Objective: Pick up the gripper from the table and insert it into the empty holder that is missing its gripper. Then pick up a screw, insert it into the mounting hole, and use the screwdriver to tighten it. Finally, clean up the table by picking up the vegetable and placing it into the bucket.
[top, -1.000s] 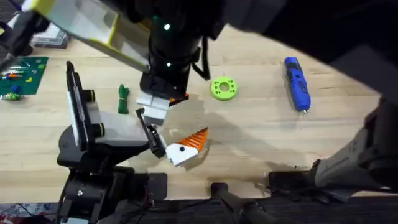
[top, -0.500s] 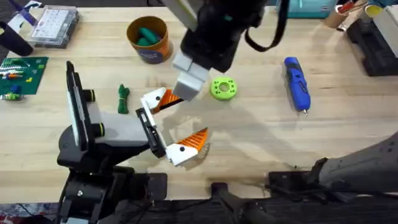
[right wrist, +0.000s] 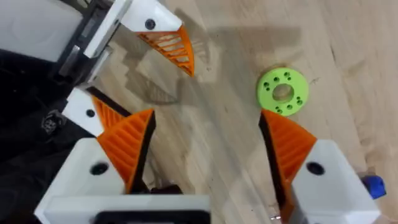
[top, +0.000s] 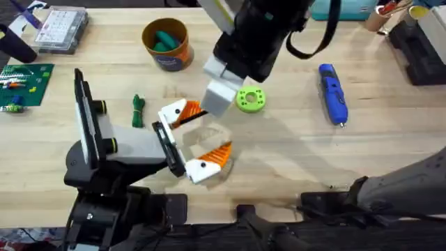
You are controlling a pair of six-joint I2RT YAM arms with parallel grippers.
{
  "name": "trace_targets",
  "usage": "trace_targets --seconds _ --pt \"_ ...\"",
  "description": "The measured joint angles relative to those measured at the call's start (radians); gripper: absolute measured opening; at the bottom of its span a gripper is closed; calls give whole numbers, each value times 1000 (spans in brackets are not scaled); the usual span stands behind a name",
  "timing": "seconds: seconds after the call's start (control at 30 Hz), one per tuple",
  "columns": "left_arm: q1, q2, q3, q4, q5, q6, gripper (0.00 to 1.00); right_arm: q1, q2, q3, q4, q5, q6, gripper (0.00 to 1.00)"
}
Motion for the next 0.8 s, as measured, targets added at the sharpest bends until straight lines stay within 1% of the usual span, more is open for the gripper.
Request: trace_targets --seconds 0.03,0.07,0.17,0.2,0.23,0.3,0.6,0.8 --pt "0 0 0 0 0 -1 806 0 0 0 0 -7 1 997" --pt "0 0 0 0 0 1 678 0 0 0 0 -15 3 997" --pt "0 0 0 0 0 4 190 -1 0 0 -5 -35 4 997" --pt "0 0 0 0 0 5 73 -1 0 0 -6 -38 4 997" --pt "0 0 0 0 0 7 21 -1 0 0 -7 -41 5 997" --pt "0 0 0 0 -1 7 7 -1 0 0 -8 -45 7 997" --pt "0 0 0 0 0 7 6 -3 0 0 -10 -49 9 997" --pt "0 0 0 0 0 7 6 -34 0 0 -12 -50 9 997"
